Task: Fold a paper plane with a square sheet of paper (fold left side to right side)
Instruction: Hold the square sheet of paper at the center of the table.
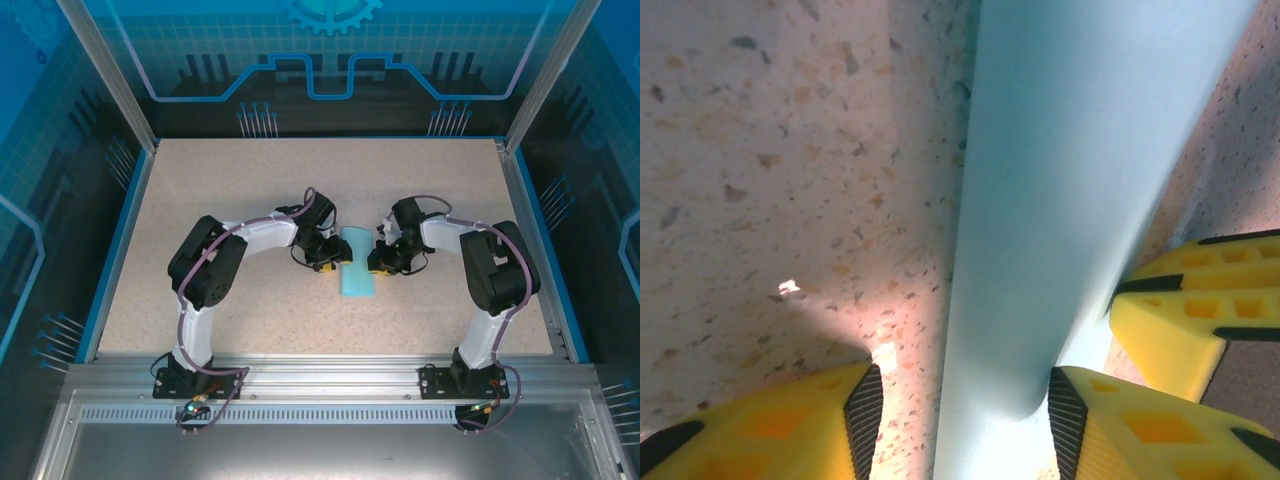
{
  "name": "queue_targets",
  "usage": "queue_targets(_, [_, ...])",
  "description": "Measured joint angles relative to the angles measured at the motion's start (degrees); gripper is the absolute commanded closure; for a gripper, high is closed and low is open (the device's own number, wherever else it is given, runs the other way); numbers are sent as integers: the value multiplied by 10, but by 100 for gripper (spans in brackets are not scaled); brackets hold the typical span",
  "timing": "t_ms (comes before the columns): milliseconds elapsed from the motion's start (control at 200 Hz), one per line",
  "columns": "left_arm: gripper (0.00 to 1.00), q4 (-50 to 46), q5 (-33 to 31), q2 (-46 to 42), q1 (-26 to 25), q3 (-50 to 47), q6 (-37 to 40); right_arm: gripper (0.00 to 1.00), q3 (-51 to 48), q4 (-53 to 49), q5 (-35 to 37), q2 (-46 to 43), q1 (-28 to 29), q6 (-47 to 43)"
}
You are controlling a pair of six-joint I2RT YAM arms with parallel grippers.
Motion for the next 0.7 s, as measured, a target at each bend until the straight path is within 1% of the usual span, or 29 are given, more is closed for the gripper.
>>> queue_targets(85, [48,-6,-7,-22,1,-1,3,83,0,0,1,0,0,-1])
queue_targets(190, [54,9,-5,-66,1,-19,2,83,0,0,1,0,0,-2])
queue_targets(305, [62,43,19,-96,-2,-41,2,83,0,0,1,0,0,-2])
queue_targets(410, [64,69,40,-88,-12,-41,-1,83,0,0,1,0,0,-2])
queue_targets(540, [65,94,60,-48,-29,-36,-3,84,0,0,1,0,0,-2])
queue_targets(700, [66,93,57,-2,-34,-34,-2,84,0,0,2,0,0,-2])
